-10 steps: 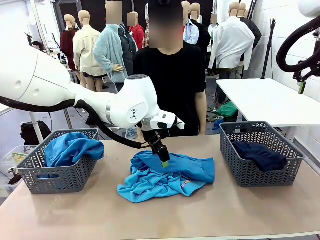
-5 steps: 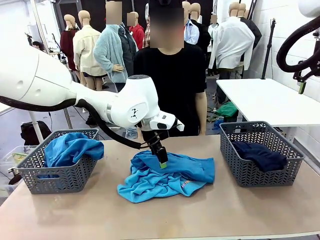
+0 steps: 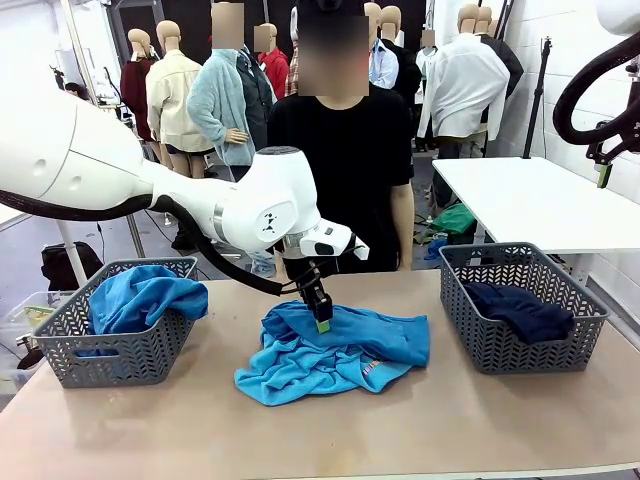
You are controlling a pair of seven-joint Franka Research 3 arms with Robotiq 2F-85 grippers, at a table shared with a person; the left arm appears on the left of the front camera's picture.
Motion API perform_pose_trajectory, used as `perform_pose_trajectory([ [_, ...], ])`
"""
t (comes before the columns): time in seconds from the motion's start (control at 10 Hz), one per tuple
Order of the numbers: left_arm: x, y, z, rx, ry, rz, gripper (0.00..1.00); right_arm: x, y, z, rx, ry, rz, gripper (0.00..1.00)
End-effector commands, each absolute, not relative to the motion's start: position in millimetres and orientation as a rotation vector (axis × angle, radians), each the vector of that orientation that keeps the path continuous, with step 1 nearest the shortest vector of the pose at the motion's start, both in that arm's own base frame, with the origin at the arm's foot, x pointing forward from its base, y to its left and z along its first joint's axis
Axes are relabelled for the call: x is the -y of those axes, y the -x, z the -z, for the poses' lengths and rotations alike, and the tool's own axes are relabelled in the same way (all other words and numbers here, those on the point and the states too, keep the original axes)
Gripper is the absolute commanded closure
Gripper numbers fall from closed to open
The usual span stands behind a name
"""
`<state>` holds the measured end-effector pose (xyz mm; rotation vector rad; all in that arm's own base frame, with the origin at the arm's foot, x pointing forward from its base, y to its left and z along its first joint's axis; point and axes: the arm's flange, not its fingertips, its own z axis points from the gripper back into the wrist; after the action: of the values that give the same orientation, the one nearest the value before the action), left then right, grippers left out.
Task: Sort the tops and bottoms.
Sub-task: Lift clothes from the center of the table with your left hand.
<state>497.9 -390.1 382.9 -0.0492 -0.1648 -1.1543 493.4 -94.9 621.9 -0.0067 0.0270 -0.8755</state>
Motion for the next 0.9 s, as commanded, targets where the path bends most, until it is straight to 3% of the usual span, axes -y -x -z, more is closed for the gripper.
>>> perform_pose_trajectory([
  [0.0,385.4,-498.2,-387.6,0.159,0.059,1.187,1.0,95.4,-492.7,-622.9,-0.028,0.025,0.873,0.0],
  [0.4,385.5,-492.2,-398.0,0.158,0.088,1.193,1.0,95.4,-492.7,-622.9,-0.028,0.025,0.873,0.0],
  [0.8,392.0,-481.8,-459.9,0.319,0.013,1.188,1.0,95.4,-492.7,-622.9,-0.028,0.025,0.873,0.0],
])
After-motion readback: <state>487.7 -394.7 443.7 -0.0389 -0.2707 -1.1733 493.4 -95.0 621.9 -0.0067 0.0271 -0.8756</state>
